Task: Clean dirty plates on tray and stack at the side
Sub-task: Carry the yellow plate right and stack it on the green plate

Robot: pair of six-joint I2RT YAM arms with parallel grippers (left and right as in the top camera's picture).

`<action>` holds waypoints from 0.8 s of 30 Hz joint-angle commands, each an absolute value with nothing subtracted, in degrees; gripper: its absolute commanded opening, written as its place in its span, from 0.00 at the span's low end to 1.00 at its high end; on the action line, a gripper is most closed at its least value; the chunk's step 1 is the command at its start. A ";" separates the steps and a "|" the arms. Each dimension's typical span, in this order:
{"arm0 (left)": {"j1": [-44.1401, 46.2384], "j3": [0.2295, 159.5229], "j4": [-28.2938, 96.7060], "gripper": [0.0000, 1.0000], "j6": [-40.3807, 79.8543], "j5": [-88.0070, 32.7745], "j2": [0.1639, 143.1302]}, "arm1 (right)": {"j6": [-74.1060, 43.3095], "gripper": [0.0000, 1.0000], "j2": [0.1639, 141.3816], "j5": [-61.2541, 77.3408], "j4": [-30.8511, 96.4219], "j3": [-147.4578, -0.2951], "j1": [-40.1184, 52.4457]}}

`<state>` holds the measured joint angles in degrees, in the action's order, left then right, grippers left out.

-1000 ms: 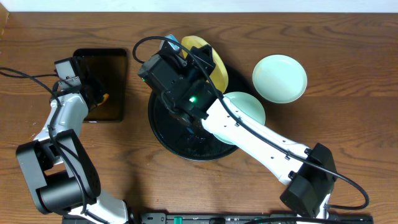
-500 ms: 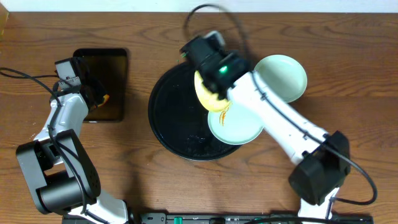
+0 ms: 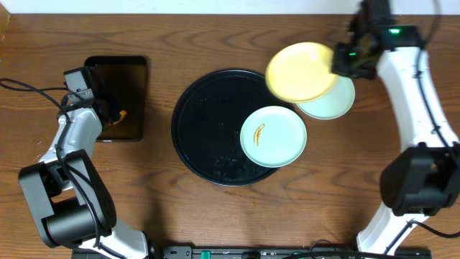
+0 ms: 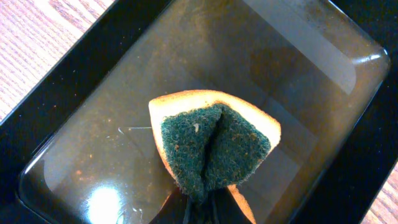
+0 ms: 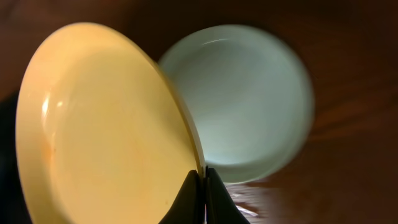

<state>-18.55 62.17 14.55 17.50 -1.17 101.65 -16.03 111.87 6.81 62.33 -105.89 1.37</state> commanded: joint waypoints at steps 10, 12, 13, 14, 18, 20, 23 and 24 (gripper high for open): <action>-18.68 62.11 14.50 0.07 16.58 -1.06 101.86 | -17.15 0.01 109.54 10.46 48.84 -93.76 -8.36; -18.68 62.08 14.50 0.08 16.58 -1.06 101.86 | -17.21 0.02 109.56 10.72 45.67 -91.29 -8.08; -18.68 62.11 14.50 0.08 16.56 -1.08 101.86 | -17.37 0.09 109.69 10.98 44.40 -90.15 -7.86; -18.68 62.11 14.52 0.07 16.58 -1.08 101.86 | -17.41 0.19 109.69 11.49 44.03 -89.41 -7.73; -18.68 62.11 14.55 0.07 16.56 -1.06 101.86 | -16.62 0.40 109.71 16.01 46.19 -88.92 -6.87; -18.68 62.08 14.55 0.07 16.58 -1.08 101.86 | -14.70 0.40 109.49 18.26 47.70 -88.95 -6.31; -18.68 62.08 14.72 0.08 16.58 -1.06 101.86 | -14.31 0.42 109.38 16.25 49.60 -88.95 -5.45; -18.68 62.08 14.81 0.08 16.58 -1.06 101.86 | -14.31 0.42 109.38 15.27 49.71 -88.95 -5.21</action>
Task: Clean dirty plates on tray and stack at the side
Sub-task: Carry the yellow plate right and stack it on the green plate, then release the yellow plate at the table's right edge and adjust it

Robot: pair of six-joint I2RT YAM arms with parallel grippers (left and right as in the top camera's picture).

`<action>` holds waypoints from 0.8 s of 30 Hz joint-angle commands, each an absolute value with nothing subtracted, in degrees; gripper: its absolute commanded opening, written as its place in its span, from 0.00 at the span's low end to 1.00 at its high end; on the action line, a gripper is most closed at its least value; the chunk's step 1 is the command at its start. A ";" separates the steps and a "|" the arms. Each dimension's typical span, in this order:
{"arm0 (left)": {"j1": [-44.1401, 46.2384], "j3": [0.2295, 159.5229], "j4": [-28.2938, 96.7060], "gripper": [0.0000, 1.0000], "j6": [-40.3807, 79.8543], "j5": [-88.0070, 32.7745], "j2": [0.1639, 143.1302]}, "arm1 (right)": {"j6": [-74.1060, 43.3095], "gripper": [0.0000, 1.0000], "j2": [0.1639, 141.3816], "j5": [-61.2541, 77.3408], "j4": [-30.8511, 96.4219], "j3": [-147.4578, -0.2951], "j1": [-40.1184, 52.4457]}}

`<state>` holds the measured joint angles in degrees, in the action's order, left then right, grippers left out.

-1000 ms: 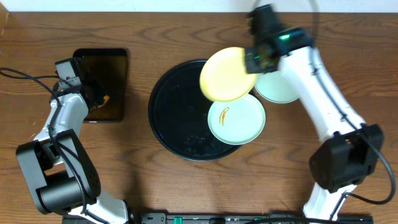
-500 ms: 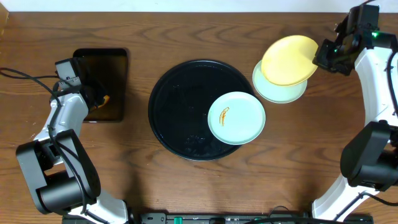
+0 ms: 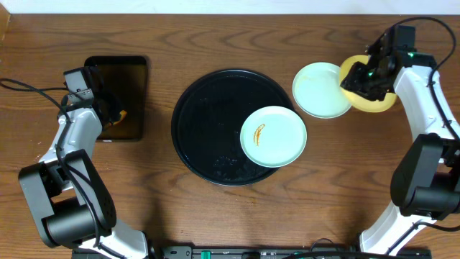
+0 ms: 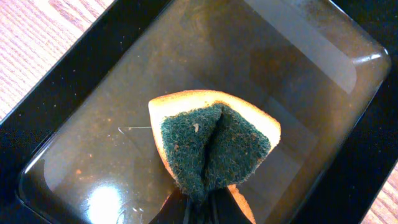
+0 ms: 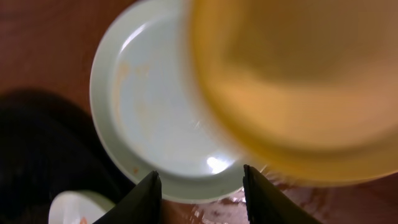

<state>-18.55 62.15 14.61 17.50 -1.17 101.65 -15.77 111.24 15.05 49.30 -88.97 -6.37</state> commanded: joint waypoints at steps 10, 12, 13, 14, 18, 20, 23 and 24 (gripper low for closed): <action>-18.68 62.08 14.90 0.08 16.56 -1.06 101.86 | -13.78 0.68 109.62 1.96 52.05 -91.11 -5.63; -18.68 62.08 14.90 0.08 16.58 -1.06 101.86 | -12.23 0.72 110.43 1.89 56.27 -94.74 -6.13; -18.68 62.08 14.90 0.08 16.56 -1.08 101.86 | -11.27 0.73 111.04 1.91 58.61 -96.95 -6.44; -18.68 62.08 14.90 0.08 16.56 -1.06 101.86 | -10.02 0.76 112.12 1.91 61.43 -99.74 -6.81; -18.68 62.08 14.96 0.07 16.56 -1.06 101.86 | -8.12 0.75 117.34 0.43 67.92 -109.67 -8.38; -18.68 62.08 15.16 0.08 16.56 -1.08 101.86 | -9.30 0.68 119.20 -1.65 63.96 -110.65 -9.08; -18.68 62.08 15.53 0.07 16.53 -1.06 101.86 | -11.84 0.61 122.13 -5.21 58.48 -110.63 -10.09; -18.68 62.11 15.55 0.07 16.56 -1.06 101.86 | -12.84 0.59 123.26 -6.20 57.52 -110.63 -10.44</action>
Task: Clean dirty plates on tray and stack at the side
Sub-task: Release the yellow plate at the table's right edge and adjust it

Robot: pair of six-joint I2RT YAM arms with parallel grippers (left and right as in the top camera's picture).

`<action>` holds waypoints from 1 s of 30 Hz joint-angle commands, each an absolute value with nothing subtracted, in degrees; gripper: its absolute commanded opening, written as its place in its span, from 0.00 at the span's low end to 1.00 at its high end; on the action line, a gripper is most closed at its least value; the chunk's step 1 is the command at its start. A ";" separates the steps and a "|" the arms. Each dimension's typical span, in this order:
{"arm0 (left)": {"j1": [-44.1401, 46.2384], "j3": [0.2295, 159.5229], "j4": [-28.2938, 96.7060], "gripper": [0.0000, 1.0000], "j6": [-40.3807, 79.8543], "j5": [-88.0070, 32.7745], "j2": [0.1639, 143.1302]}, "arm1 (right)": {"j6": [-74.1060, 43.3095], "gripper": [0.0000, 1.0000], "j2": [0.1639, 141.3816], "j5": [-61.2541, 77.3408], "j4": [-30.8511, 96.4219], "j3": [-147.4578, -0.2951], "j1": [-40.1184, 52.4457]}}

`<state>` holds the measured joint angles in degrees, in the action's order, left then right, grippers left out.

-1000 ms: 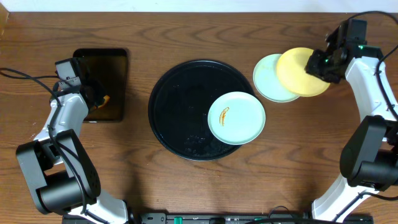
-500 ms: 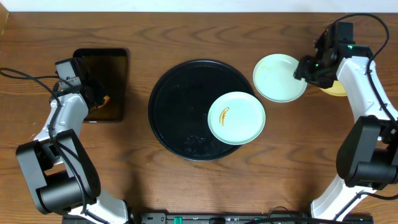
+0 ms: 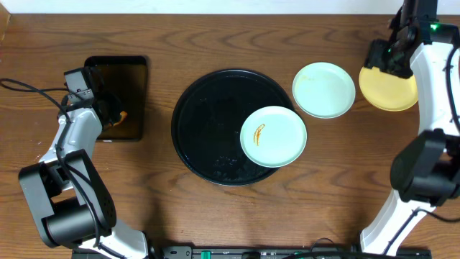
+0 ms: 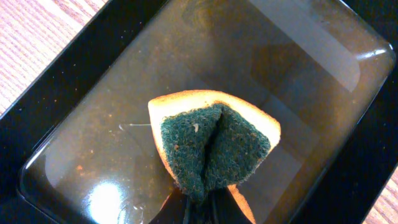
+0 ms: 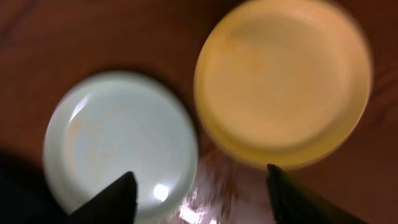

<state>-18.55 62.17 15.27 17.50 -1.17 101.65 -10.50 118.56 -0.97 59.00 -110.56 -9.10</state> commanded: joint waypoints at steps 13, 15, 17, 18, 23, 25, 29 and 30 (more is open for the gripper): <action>-18.68 62.08 15.59 0.08 16.53 -1.06 101.86 | -18.83 0.46 138.37 1.15 52.18 -110.63 -11.60; -18.68 62.08 15.75 0.08 16.53 -1.06 101.86 | -18.83 0.40 138.50 1.08 52.34 -110.63 -11.66; -18.68 62.11 15.79 0.07 16.53 -1.06 101.86 | -18.83 0.39 138.08 0.91 52.47 -110.67 -11.77; -18.68 62.11 15.77 0.08 16.53 -1.06 101.86 | -18.83 0.39 137.60 0.91 52.69 -110.72 -11.86; -18.68 62.08 15.75 0.07 16.53 -1.06 101.86 | -18.81 0.36 132.25 1.15 56.23 -111.22 -12.01; -18.68 62.08 15.75 0.07 16.53 -1.06 101.86 | -17.89 0.40 129.25 1.15 57.32 -111.22 -11.90; -18.68 62.08 15.77 0.07 16.53 -1.06 101.86 | -12.21 0.57 125.12 1.10 59.48 -111.22 -11.86; -18.68 62.11 15.77 0.07 16.53 -1.06 101.86 | -10.61 0.59 124.86 1.13 60.07 -111.22 -11.88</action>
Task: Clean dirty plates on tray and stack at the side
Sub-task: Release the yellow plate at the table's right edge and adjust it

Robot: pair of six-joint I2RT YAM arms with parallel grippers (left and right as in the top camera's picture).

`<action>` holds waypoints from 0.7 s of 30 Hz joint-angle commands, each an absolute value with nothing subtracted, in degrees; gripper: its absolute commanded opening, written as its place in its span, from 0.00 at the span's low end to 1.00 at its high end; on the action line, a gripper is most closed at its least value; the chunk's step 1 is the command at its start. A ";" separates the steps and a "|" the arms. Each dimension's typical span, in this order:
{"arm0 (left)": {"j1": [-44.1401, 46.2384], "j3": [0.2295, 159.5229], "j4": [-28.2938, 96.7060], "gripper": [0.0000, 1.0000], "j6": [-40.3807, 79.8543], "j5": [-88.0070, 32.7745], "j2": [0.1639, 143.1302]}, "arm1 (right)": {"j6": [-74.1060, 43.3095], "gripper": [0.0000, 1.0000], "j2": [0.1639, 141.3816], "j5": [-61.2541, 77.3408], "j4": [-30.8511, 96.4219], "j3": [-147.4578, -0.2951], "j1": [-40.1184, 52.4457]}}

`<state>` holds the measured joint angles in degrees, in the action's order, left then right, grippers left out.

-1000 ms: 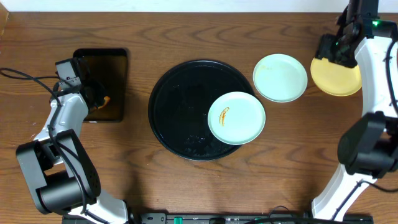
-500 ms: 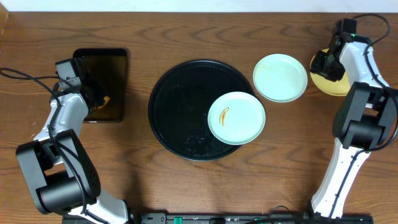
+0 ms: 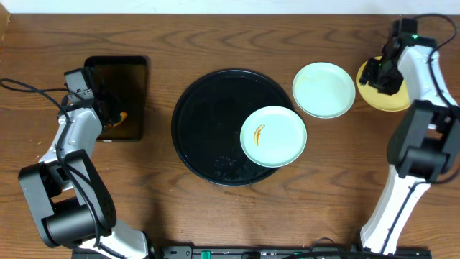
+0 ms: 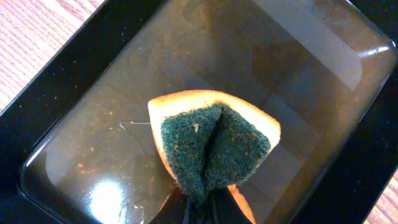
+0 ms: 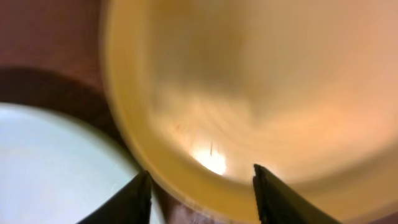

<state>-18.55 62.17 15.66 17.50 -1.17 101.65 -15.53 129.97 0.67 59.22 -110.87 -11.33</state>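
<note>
A round black tray [image 3: 208, 126] sits mid-table. On its right rim rests a pale green plate [image 3: 273, 136] with an orange smear. A clean pale green plate [image 3: 324, 89] lies on the wood to the right of the tray, and a yellow plate [image 3: 392, 95] lies further right. My right gripper [image 3: 375, 72] hangs open low over the yellow plate's left rim [image 5: 186, 180], jaws wide apart. My left gripper [image 4: 205, 208] is shut on a folded orange and green sponge [image 4: 211, 146] over the dark water basin [image 3: 118, 97].
The rectangular black basin [image 4: 74, 118] with murky water stands at the far left of the wooden table [image 3: 230, 216]. Cables run along the left and front edges.
My right gripper has come down from high above the two side plates to close over the yellow plate's left rim, still open. The left gripper and sponge have not moved.
My right gripper first held the yellow plate above the clean green plate beside the tray. Then it was open with the yellow plate to the right of the green one. It stood higher afterwards and is now low over the yellow plate. The left kept the sponge over the basin.
</note>
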 commanded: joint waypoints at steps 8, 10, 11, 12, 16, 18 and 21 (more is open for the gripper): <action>-18.68 62.08 15.77 0.07 16.53 -1.06 101.86 | -2.57 0.51 127.50 -1.61 62.46 -107.39 -11.94; -18.68 62.08 15.79 0.07 16.53 -1.06 101.86 | -2.70 0.49 128.22 -3.44 60.86 -105.16 -12.25; -18.68 62.08 15.79 0.08 16.56 -1.06 101.86 | -2.44 0.48 128.51 -3.40 60.18 -104.27 -12.45; -18.68 62.08 15.79 0.07 16.56 -1.06 101.86 | -1.41 0.47 128.81 -3.14 59.46 -103.31 -12.62; -18.68 62.08 15.77 0.08 16.53 -1.06 101.86 | 6.39 0.47 129.71 0.12 56.93 -100.20 -12.78; -18.68 62.08 15.79 0.08 16.53 -1.06 101.86 | 7.60 0.48 129.78 0.25 55.40 -99.00 -12.78; -18.68 62.11 15.79 0.08 16.53 -1.06 101.86 | 7.60 0.49 129.80 -0.36 53.54 -97.41 -12.78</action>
